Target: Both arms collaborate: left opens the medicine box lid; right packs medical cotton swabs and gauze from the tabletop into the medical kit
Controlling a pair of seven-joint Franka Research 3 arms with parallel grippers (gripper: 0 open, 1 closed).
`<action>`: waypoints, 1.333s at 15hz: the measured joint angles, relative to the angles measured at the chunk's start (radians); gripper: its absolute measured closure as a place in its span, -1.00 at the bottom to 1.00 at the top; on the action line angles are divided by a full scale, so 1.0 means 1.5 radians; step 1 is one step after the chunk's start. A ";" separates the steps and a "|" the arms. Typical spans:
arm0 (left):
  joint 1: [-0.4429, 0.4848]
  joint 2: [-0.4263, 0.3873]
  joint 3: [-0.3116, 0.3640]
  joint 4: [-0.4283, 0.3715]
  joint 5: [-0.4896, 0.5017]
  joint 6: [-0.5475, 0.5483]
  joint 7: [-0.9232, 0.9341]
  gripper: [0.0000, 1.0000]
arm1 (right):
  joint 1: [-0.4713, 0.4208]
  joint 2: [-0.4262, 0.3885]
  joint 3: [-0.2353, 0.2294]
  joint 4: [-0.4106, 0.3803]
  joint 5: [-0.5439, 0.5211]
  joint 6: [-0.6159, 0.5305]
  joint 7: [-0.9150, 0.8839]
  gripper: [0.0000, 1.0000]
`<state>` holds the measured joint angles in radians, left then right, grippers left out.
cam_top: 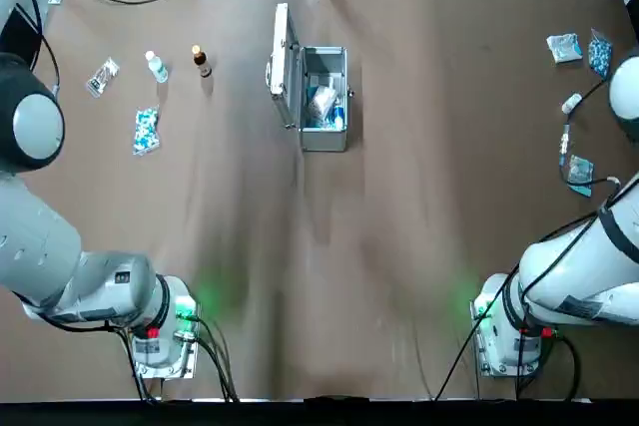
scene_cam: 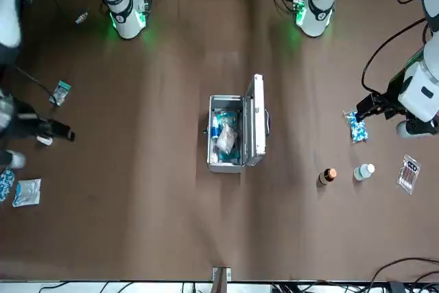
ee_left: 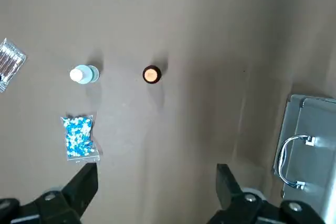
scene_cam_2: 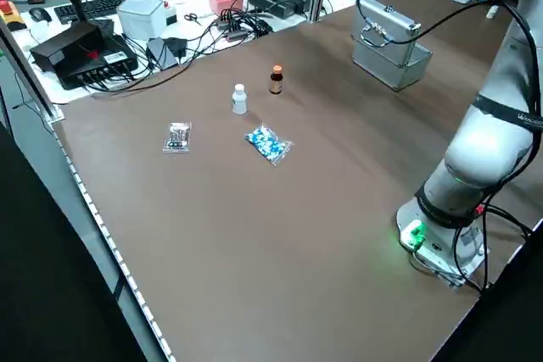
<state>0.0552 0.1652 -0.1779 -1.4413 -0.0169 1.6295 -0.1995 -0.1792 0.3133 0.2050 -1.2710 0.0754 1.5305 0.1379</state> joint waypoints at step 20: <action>0.000 -0.003 0.000 0.003 0.000 0.000 0.027 -0.99 | 0.178 -0.149 -0.173 -0.070 -0.027 -0.013 0.004 -0.99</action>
<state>0.0551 0.1604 -0.1783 -1.4365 -0.0168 1.6294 -0.1590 0.0875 0.0895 -0.0547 -1.3752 0.0344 1.5109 0.1433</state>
